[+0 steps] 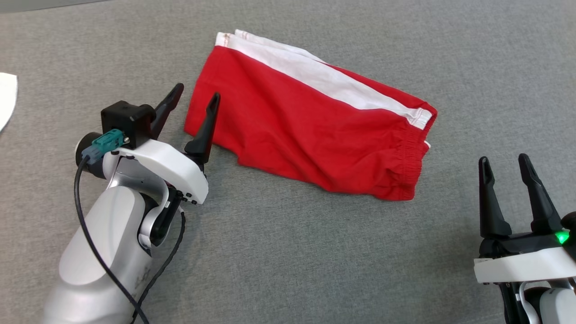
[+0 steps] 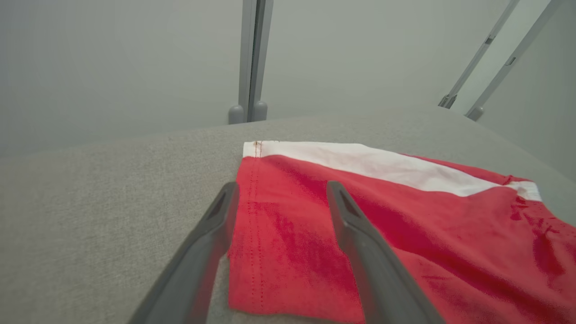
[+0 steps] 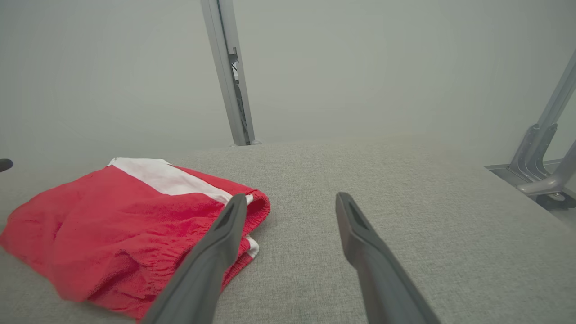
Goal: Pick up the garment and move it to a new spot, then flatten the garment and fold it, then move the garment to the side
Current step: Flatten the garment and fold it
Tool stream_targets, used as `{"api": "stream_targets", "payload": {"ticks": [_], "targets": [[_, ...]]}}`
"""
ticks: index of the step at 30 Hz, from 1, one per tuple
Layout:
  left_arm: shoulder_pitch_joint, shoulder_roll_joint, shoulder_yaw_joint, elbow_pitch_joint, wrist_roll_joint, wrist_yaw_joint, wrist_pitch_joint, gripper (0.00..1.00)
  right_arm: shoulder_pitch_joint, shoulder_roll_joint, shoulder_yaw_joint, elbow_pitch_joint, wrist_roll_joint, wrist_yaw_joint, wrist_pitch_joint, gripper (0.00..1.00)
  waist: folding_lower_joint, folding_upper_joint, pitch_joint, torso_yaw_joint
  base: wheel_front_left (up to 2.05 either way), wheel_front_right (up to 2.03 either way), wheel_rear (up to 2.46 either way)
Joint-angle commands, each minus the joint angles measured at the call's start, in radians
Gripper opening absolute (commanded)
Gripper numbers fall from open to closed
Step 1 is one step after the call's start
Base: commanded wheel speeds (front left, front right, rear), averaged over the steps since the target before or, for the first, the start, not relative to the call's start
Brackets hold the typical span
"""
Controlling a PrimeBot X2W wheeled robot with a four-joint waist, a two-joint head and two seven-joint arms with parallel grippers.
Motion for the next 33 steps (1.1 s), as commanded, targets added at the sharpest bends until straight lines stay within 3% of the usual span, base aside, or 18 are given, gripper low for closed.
{"api": "stream_targets", "payload": {"ticks": [1, 7, 15, 16, 17, 18, 27, 33], "targets": [[-0.019, -0.002, -0.002, 0.022, -0.008, -0.010, 0.008, 1.00, -0.008, -0.002, 0.002, 0.000, 0.007, 0.000, -0.007, 1.00, 0.0000, 0.0000, 0.011, -0.013, 0.00, 0.00, 0.00], [-0.069, -0.002, -0.008, 0.206, -0.033, -0.026, 0.066, 1.00, -0.017, -0.001, 0.008, 0.036, 0.021, 0.000, -0.027, 1.00, 0.0000, 0.0000, 0.027, -0.042, 0.00, 0.00, 0.00], [-0.086, -0.009, -0.040, 0.297, -0.042, -0.033, 0.144, 1.00, -0.027, 0.000, 0.015, 0.054, 0.038, 0.000, -0.038, 1.00, 0.0000, 0.0000, 0.019, -0.042, 0.00, 0.00, 0.00], [-0.089, -0.009, -0.048, 0.305, -0.040, -0.033, 0.159, 0.70, -0.025, -0.001, 0.017, 0.055, 0.037, 0.000, -0.039, 1.00, 0.0000, 0.0000, 0.017, -0.041, 0.00, 0.00, 0.00], [-0.092, -0.009, -0.052, 0.308, -0.038, -0.034, 0.165, 0.29, -0.025, -0.001, 0.021, 0.056, 0.040, 0.000, -0.040, 1.00, 0.0000, 0.0000, 0.016, -0.040, 0.00, 0.00, 0.00], [-0.093, -0.009, -0.059, 0.311, -0.033, -0.035, 0.173, 0.00, -0.026, -0.001, 0.024, 0.056, 0.041, 0.000, -0.040, 1.00, 0.0000, 0.0000, 0.014, -0.039, 0.00, 0.00, 0.00], [-0.040, -0.007, -0.059, 0.271, -0.036, -0.001, 0.144, 0.00, -0.016, -0.001, 0.024, 0.062, 0.046, 0.000, -0.043, 1.00, 0.0000, 0.0000, -0.009, -0.032, 0.00, 0.00, 0.00], [0.093, 0.003, -0.030, 0.148, -0.068, 0.033, 0.087, 0.00, -0.006, -0.001, 0.028, 0.067, 0.039, 0.000, -0.041, 1.00, 0.0000, 0.0000, -0.044, -0.001, 0.00, 0.00, 0.00]]}}
